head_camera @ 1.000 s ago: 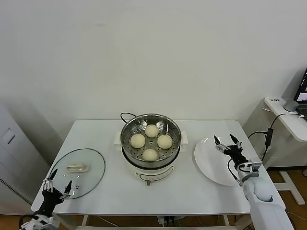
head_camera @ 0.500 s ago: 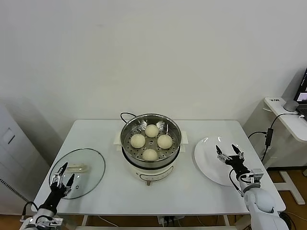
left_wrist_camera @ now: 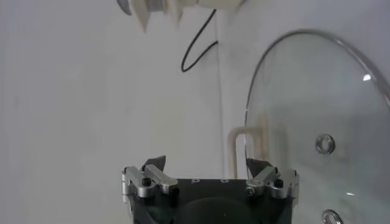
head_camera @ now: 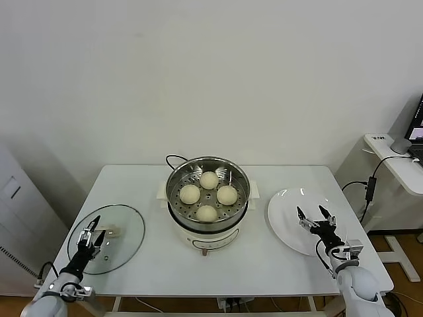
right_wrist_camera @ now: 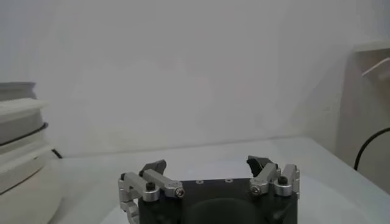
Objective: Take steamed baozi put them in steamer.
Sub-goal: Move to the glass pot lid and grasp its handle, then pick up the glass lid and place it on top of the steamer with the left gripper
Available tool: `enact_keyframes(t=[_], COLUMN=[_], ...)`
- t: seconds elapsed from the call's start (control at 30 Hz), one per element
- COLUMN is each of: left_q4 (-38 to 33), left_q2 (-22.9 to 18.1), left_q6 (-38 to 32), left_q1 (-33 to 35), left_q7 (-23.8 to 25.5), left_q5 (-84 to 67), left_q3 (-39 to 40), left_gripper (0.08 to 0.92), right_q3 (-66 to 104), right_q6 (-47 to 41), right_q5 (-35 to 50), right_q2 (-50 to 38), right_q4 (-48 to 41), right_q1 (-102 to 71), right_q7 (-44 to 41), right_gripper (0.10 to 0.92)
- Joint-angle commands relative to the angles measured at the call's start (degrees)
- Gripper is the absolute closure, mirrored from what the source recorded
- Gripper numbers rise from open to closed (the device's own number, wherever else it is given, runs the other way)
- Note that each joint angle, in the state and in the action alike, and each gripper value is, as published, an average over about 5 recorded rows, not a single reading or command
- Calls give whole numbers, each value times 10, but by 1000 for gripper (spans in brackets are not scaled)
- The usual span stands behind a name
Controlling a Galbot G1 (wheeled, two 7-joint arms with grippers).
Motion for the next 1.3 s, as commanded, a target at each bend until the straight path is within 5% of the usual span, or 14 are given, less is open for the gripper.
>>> enact_keyframes(t=[0.03, 0.3, 0.7, 1.07, 1.3], left_q4=[49, 40, -13, -128, -182], left_q2=[-2, -4, 5, 76, 114], left_q6=[-5, -13, -23, 16, 72], left_q1=[-55, -48, -24, -15, -32], left_q7=[-5, 7, 20, 103, 171], left_q5=[22, 1, -39, -170, -225], left_q3=[3, 6, 1, -9, 5], left_gripper=[177, 208, 545, 855, 888], right_q3=[4, 11, 13, 11, 13], right_q6=[3, 4, 1, -3, -4], right_q5=[-6, -9, -13, -15, -14], right_q2=[3, 2, -2, -1, -4], right_q4=[-5, -10, -9, -1, 5], right_q1=[-4, -3, 0, 3, 1], right_q7=[-6, -8, -9, -10, -10], right_gripper=[203, 203, 203, 203, 203])
